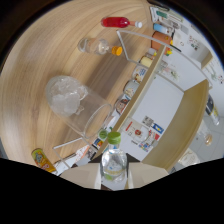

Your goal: Make me a cup of Vodka Sunrise.

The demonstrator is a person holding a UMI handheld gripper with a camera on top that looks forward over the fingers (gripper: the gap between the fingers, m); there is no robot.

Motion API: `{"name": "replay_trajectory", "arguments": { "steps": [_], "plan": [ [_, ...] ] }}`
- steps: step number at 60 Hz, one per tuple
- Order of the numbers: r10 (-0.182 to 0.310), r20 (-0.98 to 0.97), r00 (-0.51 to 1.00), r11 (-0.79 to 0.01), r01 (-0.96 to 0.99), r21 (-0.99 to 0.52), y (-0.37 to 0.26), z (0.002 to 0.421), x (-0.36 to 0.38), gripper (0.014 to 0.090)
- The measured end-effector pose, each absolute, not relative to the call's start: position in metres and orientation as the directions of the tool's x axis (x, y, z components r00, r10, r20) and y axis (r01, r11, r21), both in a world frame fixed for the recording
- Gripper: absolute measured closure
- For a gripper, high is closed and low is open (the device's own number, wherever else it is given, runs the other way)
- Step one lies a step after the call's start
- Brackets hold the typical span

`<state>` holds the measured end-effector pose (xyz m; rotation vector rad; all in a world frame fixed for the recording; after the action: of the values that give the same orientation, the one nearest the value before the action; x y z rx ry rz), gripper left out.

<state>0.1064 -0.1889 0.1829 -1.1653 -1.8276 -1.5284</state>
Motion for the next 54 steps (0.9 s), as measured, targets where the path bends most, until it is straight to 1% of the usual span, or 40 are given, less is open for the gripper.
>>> {"name": "replay_trajectory", "arguments": {
  "steps": [3, 7, 11, 15, 19, 22, 26, 28, 30, 32, 35, 40, 46, 54],
  "plan": [
    [0.299, 0.815, -0.497, 0.006, 0.855, 0.519, -0.189, 0.185, 0.108, 0.069],
    [0.286, 0.852, -0.438, -0.008, 0.888, 0.459, -0.192, 0.191, 0.108, 0.0689],
    [0.277, 0.909, -0.31, -0.031, 0.943, 0.331, -0.194, 0.2, 0.108, 0.0688],
    [0.281, 0.954, -0.107, -0.066, 0.989, 0.131, -0.198, 0.21, 0.107, 0.0689],
    [0.256, 0.955, 0.15, -0.102, 0.987, -0.128, -0.201, 0.225, 0.104, 0.0689],
    [0.22, 0.912, 0.347, -0.114, 0.937, -0.33, -0.203, 0.24, 0.103, 0.0688],
    [0.192, 0.776, 0.601, -0.11, 0.799, -0.592, -0.207, 0.254, 0.1, 0.0687],
    [0.181, 0.685, 0.705, -0.103, 0.707, -0.7, -0.209, 0.259, 0.1, 0.0686],
    [0.182, 0.584, 0.791, -0.106, 0.607, -0.788, -0.21, 0.262, 0.097, 0.0686],
    [0.195, 0.485, 0.853, -0.1, 0.509, -0.855, -0.212, 0.262, 0.097, 0.0686],
    [0.192, 0.362, 0.912, -0.105, 0.386, -0.917, -0.214, 0.257, 0.1, 0.0687],
    [0.147, 0.234, 0.961, -0.137, 0.254, -0.957, -0.211, 0.24, 0.112, 0.0687],
    [0.122, 0.101, 0.987, -0.198, 0.124, -0.972, -0.206, 0.202, 0.121, 0.0688],
    [0.101, 0.015, 0.995, -0.286, 0.044, -0.957, -0.199, 0.145, 0.133, 0.069]
  ]
}}
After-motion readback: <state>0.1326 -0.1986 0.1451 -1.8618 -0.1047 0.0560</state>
